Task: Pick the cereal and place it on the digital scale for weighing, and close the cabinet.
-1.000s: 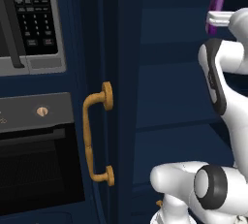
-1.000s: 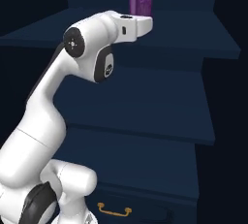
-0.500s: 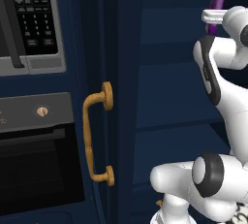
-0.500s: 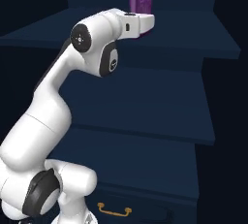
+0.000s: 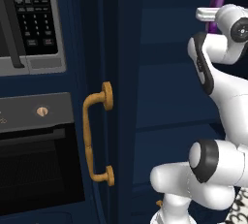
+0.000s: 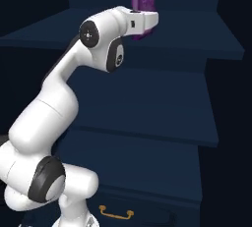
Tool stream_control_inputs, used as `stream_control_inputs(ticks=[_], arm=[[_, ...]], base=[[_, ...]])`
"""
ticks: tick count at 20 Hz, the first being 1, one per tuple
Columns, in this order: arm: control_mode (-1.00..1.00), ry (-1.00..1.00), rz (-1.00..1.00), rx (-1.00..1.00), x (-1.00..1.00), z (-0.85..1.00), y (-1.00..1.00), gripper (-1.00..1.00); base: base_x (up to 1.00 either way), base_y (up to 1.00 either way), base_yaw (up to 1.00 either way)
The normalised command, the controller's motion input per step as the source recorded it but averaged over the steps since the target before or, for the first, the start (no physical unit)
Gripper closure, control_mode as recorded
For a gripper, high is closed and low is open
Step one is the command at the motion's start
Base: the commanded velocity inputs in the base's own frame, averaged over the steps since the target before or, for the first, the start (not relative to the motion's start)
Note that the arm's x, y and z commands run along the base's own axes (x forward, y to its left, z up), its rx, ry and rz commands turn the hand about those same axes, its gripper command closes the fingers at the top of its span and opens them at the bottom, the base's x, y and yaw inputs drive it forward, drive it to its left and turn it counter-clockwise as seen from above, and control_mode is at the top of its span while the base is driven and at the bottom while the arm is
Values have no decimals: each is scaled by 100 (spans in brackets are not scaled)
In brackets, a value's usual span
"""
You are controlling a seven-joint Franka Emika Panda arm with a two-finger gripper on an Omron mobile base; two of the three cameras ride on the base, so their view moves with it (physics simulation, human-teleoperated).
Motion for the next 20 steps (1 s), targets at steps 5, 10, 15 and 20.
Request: stream_control_inputs(ticks=[5,10,15,20], arm=[[-100,0,0,0,16,0,-14,-100],[-100,0,0,0,21,0,-13,-100],[-100,0,0,0,40,0,0,100],[-100,1,0,0,16,0,-2,100]], base=[[0,0,0],[0,0,0],[0,0,0],[0,0,0]])
